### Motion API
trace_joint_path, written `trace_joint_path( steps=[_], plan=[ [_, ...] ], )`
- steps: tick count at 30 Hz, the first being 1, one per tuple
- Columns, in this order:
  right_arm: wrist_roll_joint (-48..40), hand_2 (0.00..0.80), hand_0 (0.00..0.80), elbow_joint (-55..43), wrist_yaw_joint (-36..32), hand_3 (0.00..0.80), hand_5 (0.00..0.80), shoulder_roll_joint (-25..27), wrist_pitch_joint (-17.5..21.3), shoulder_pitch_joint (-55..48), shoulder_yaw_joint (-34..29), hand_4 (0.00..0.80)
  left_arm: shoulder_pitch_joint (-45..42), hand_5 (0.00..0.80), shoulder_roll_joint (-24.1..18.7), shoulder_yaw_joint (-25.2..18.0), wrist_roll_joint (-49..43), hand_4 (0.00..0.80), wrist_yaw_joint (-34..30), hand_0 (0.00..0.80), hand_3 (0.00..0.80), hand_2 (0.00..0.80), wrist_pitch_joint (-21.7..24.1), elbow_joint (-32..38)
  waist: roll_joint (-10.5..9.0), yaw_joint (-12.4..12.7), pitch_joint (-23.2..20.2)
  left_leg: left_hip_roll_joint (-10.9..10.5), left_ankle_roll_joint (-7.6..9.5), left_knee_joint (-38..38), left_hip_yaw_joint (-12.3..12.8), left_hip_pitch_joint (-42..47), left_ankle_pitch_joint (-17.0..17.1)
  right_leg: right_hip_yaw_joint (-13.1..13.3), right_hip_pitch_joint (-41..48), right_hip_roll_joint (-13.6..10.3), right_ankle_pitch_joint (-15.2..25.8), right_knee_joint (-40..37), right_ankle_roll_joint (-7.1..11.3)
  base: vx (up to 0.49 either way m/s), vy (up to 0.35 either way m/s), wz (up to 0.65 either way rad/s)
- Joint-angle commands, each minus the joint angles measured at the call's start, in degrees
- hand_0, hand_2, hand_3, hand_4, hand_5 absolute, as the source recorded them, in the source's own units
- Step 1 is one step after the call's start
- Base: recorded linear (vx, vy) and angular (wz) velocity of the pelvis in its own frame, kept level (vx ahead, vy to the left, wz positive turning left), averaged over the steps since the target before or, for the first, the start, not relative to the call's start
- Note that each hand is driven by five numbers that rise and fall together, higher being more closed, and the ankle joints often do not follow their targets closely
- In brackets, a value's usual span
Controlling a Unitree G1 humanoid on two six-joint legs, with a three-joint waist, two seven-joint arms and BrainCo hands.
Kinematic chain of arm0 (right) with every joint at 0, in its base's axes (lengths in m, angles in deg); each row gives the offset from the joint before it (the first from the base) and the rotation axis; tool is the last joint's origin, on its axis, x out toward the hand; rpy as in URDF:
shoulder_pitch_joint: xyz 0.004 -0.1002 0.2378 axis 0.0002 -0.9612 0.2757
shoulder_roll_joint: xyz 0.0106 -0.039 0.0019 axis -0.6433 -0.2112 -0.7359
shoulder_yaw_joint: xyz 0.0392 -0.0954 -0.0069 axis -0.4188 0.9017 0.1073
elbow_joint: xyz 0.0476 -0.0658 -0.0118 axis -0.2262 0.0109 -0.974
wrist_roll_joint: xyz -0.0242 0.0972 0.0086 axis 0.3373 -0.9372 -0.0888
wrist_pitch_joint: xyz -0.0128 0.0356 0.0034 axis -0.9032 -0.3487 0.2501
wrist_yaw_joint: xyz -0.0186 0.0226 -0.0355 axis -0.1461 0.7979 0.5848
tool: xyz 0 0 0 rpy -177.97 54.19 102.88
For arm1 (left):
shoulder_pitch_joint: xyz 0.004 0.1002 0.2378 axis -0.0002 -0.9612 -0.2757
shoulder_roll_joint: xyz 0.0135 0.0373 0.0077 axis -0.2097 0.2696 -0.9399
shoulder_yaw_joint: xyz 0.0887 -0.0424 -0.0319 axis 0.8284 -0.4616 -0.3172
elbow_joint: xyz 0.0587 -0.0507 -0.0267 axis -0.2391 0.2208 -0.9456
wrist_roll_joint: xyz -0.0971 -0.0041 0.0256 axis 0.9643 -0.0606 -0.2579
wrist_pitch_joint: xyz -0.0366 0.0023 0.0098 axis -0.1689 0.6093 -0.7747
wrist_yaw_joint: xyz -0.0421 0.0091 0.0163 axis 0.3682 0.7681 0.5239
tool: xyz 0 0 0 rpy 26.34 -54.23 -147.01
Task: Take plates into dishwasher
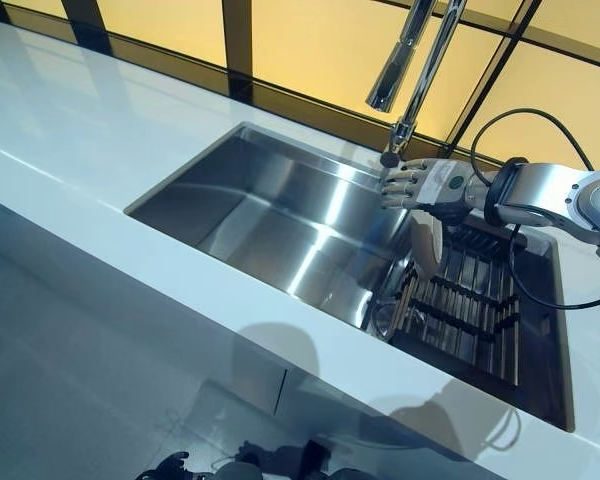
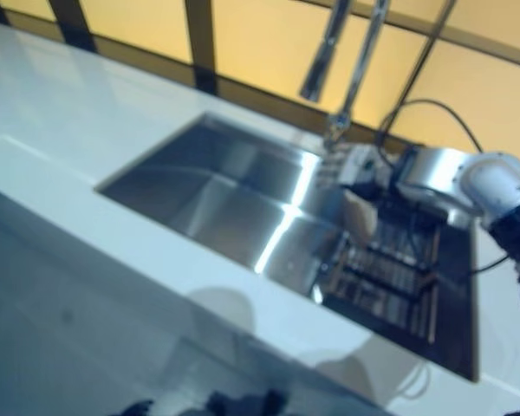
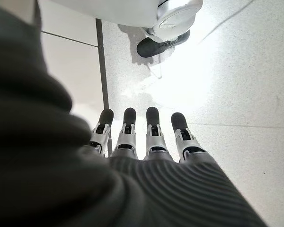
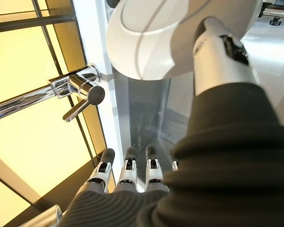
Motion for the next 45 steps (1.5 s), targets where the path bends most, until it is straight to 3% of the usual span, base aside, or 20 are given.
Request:
trace_joint_path(
  steps=[1,45],
  plan=[
    [0.72,0.0,0.0,3.23,1.88,0.0,0.0,0.85,-3.05,3.55,1.2,0.0,0.84,0.0,-2.08,1.6,-0.89,0.0,-0.17,0.0,0.0,0.0,0.29,2.35,-1.61,1.59,1.27,0.21,1.65,7.18,4.92,-5.6,-6.42,0.4,4.19,1.37,-12.35,3.2,0.84,-0.018,-0.012,0.04],
    [1.27,0.0,0.0,7.56,0.29,0.0,0.0,-1.28,-4.69,1.51,1.53,0.0,3.17,0.0,-3.99,1.59,-0.77,0.0,-0.78,0.0,0.0,0.0,-0.27,4.48,-2.44,2.68,5.71,0.39,1.62,9.32,3.89,-9.97,-5.18,-0.15,2.07,1.39,-11.38,4.01,0.61,-0.002,-0.002,0.02]
  ],
)
